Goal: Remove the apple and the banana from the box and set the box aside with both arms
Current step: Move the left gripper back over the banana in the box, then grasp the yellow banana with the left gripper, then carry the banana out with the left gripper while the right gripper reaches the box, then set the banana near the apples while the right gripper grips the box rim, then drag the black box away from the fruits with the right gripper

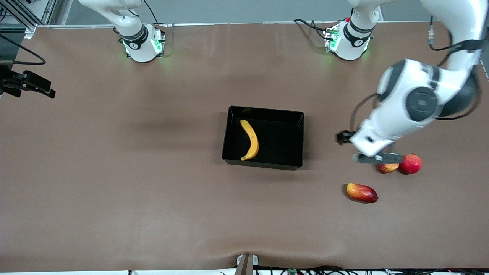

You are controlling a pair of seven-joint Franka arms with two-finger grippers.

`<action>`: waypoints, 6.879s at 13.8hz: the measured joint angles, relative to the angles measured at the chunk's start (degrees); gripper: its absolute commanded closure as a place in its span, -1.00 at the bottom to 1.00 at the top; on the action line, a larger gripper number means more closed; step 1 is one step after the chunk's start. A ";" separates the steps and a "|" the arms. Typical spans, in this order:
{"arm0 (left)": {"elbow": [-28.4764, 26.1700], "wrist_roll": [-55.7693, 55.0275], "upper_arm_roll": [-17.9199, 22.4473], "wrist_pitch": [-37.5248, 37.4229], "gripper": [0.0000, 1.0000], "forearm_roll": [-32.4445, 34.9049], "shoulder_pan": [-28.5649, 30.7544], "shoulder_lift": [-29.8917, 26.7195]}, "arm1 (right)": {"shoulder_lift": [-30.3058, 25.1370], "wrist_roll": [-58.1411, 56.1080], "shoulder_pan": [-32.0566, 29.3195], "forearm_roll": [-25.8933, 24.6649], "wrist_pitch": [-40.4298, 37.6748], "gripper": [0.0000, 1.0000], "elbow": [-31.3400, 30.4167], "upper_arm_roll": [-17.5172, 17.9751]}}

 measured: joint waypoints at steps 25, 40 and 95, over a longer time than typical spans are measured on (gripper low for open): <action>4.77 -38.85 8.42 33.46 0.66 22.51 -35.66 28.58 | 2.84 -0.01 -0.01 0.03 -0.36 -1.00 -0.07 0.30; 6.99 -43.54 4.47 17.44 1.00 21.18 -34.83 16.63 | 7.03 1.09 5.81 12.63 0.62 -1.00 -0.11 0.99; 16.02 -2.78 -9.84 -24.17 -1.00 6.17 17.16 -7.40 | 19.74 -14.24 -12.25 4.22 38.21 1.00 -19.74 -0.88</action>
